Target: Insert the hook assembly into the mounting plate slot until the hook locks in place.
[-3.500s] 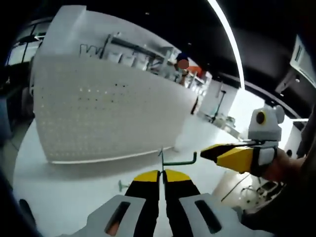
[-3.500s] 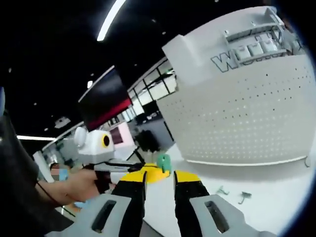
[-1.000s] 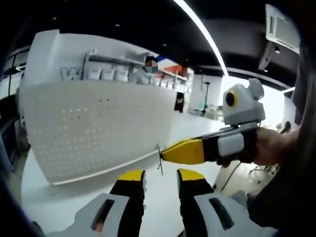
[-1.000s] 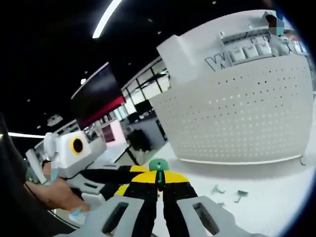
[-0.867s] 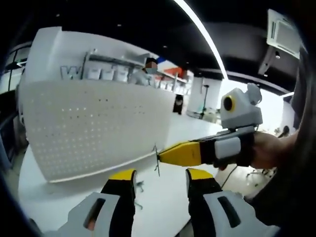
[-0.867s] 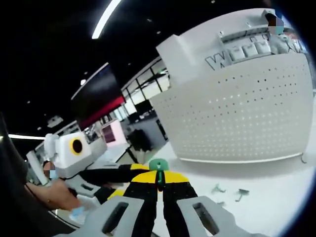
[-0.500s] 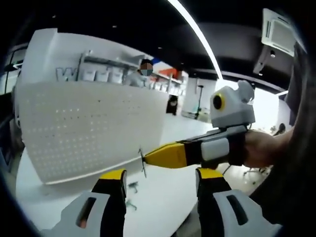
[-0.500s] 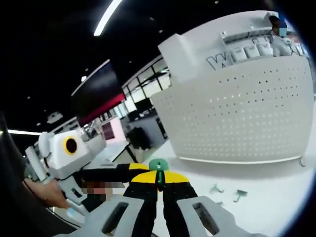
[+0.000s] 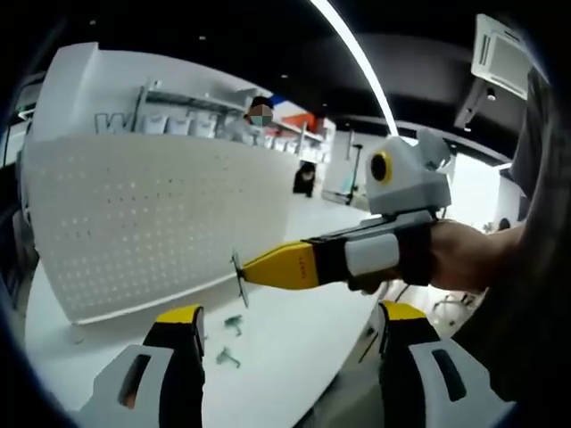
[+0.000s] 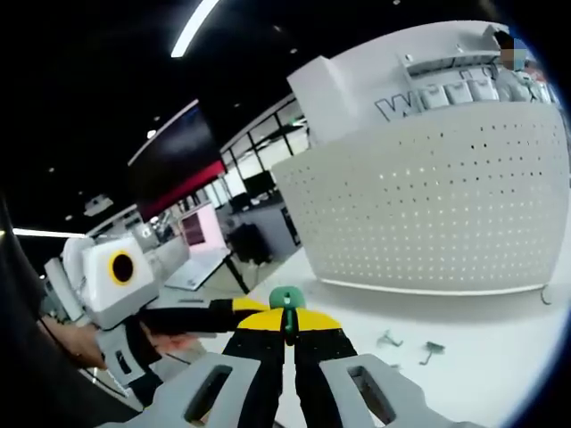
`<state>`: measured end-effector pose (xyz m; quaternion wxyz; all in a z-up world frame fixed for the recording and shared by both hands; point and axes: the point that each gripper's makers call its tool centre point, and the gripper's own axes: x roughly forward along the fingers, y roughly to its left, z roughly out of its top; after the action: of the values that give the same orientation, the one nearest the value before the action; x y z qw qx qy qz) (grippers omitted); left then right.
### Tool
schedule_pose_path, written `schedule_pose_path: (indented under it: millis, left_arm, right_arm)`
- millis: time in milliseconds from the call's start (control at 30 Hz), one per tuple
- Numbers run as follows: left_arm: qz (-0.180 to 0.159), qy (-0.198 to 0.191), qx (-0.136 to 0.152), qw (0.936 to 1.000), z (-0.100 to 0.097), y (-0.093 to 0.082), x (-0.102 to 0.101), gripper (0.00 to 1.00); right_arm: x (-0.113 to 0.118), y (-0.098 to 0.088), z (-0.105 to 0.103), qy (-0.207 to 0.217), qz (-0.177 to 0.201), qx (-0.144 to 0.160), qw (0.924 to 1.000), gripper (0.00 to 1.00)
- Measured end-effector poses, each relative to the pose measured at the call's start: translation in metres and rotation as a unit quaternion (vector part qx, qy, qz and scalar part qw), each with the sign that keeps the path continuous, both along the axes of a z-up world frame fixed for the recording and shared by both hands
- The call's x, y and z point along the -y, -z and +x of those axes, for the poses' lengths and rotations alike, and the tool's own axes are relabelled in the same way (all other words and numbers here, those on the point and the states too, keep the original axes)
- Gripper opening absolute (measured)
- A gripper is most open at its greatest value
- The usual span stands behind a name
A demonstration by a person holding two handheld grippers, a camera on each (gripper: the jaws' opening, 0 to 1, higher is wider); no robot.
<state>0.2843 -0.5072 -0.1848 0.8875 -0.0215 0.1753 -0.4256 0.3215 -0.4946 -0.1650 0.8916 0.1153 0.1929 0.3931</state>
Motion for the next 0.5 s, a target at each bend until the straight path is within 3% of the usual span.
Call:
schedule_pose_path:
  millis: [300, 500]
  left_arm:
    - [0.008, -0.006, -0.025, 0.9996, -0.005, 0.014, -0.007, 0.96]
    - [0.016, -0.012, -0.017, 0.9997, -0.004, 0.017, -0.011, 1.0]
  right_arm:
    - [0.0, 0.007, 0.001, -0.001, -0.007, -0.006, 1.0, 0.0]
    - [-0.002, 0.012, 0.002, -0.005, -0.014, -0.011, 0.9998, 0.0]
